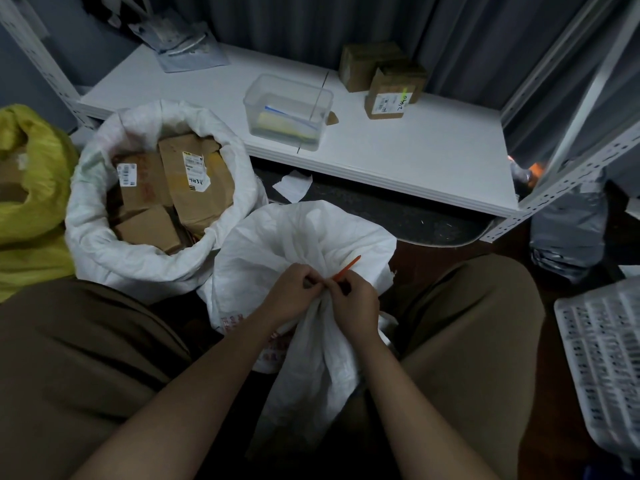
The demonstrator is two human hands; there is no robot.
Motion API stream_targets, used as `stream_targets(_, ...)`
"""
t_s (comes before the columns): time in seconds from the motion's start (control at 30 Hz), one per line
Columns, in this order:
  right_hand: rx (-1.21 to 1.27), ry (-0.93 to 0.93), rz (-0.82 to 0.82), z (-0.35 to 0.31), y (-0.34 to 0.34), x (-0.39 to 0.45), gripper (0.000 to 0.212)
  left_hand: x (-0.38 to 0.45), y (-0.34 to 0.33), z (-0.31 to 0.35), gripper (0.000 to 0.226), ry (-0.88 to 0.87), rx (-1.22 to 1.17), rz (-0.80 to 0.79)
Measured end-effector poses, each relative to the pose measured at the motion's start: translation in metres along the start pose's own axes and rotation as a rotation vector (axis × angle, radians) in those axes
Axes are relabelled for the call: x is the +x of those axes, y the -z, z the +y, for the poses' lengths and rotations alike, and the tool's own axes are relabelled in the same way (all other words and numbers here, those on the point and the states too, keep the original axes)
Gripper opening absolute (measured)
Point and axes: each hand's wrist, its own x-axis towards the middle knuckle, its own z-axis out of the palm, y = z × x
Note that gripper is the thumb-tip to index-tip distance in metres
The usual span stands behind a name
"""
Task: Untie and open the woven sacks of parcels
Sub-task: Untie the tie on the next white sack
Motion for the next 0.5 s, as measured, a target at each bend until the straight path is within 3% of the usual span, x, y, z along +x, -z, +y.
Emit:
stream_targets(0.27,0.042,0.0,0.03,-0.001,-0.006,0.001,0.013,-0.005,-0.005,-0.002,0.017,-0.024,0.109,0.045)
stream_targets(0.5,0.055,-0.015,0.009,0.003,-0.002,-0.001,0.012,0.0,0.0,0.005,0.016,0.023,0.074,-0.022)
